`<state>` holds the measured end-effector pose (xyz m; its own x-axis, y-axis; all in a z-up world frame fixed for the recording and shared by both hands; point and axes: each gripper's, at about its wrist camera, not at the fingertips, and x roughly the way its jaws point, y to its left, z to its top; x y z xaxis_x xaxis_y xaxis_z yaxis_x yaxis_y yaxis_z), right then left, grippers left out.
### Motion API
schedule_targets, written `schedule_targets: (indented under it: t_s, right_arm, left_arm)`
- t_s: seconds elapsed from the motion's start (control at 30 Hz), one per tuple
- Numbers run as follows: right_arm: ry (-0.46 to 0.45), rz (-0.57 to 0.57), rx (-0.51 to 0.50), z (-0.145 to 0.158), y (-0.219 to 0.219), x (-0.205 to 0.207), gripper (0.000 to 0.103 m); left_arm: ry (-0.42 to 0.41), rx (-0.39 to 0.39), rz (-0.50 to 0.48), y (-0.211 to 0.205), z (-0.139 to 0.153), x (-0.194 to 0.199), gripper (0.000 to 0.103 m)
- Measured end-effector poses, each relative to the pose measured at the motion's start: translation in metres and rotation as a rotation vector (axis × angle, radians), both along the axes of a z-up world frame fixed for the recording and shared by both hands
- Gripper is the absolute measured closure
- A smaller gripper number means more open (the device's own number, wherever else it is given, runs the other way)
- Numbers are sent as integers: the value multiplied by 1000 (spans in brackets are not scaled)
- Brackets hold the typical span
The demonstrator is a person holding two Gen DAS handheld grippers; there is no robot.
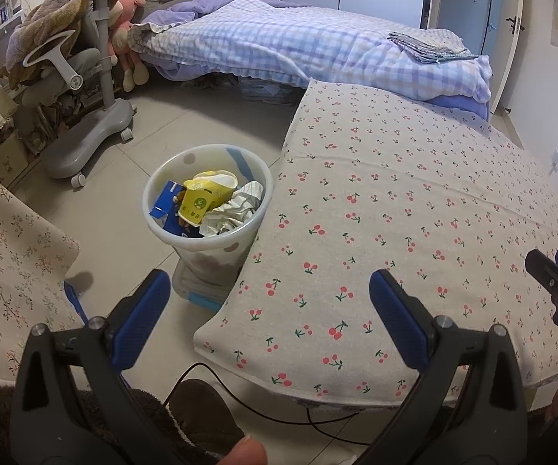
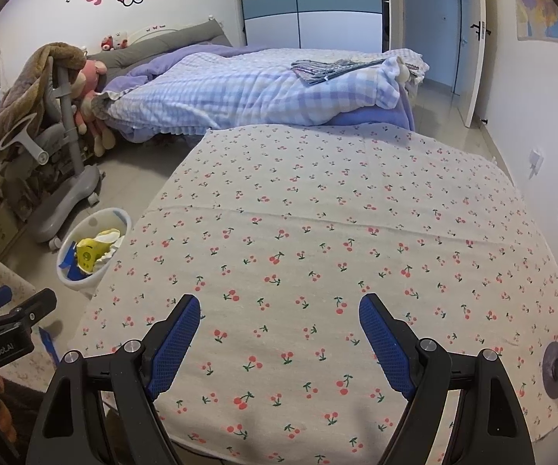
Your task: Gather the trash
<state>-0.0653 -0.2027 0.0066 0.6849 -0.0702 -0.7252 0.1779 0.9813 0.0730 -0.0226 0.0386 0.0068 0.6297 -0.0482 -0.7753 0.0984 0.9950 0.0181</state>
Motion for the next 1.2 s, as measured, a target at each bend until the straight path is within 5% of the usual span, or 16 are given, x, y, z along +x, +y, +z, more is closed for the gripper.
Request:
schedule_targets:
  t_s: [1.2]
  right_arm:
    - [-1, 8, -2, 0, 4, 1, 17]
  left_arm:
    - [-1, 1, 1, 0, 0, 0, 1]
